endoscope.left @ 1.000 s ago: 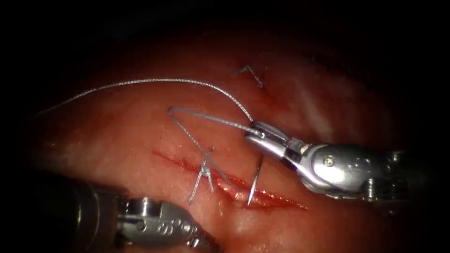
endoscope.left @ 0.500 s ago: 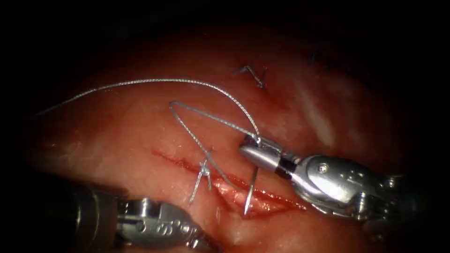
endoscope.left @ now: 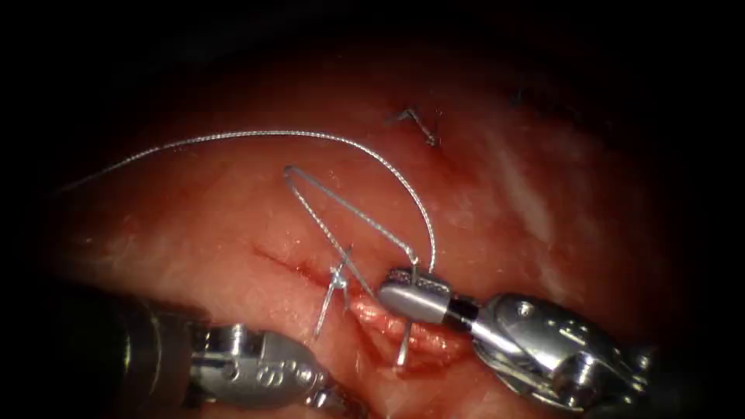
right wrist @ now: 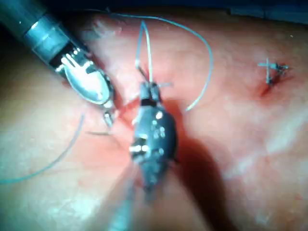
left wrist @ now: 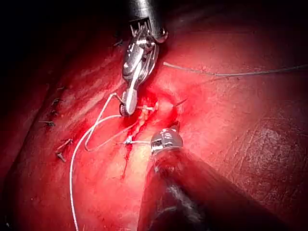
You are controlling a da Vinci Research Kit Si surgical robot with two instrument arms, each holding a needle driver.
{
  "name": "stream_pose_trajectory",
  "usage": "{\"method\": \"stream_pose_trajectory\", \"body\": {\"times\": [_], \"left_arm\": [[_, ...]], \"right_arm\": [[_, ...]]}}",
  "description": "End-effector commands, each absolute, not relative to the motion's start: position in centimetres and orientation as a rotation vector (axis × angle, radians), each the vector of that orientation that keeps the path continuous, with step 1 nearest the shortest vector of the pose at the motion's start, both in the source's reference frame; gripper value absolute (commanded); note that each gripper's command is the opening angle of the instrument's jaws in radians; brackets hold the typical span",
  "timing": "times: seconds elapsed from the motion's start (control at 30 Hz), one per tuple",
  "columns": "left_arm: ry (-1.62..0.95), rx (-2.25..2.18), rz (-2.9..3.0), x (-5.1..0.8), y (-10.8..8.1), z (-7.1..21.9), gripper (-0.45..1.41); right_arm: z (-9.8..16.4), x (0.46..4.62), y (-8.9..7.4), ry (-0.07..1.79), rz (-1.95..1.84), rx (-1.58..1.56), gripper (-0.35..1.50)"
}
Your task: Wound Closure
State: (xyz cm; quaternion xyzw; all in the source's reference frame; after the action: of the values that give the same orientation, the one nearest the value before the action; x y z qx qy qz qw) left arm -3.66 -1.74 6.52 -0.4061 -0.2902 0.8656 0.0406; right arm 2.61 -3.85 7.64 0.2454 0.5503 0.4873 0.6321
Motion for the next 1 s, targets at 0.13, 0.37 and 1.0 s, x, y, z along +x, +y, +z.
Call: {"method": "stream_pose_trajectory", "body": {"times": [0.13, 0.37, 1.0], "left_arm": [[-0.888, -1.248, 2.650, -3.70, -1.72, 6.59, -0.45], [-0.893, -1.250, 2.649, -3.68, -1.72, 6.59, -0.45], [-0.843, -1.320, 2.604, -3.63, -1.68, 6.46, -0.45]], "right_arm": [[7.59, 2.71, -3.95, 1.199, 1.256, 0.707, -0.35], [7.57, 2.68, -3.98, 1.096, 1.391, 0.863, -0.35], [7.89, 2.29, -3.30, 1.252, 0.869, 0.357, 1.18]]}}
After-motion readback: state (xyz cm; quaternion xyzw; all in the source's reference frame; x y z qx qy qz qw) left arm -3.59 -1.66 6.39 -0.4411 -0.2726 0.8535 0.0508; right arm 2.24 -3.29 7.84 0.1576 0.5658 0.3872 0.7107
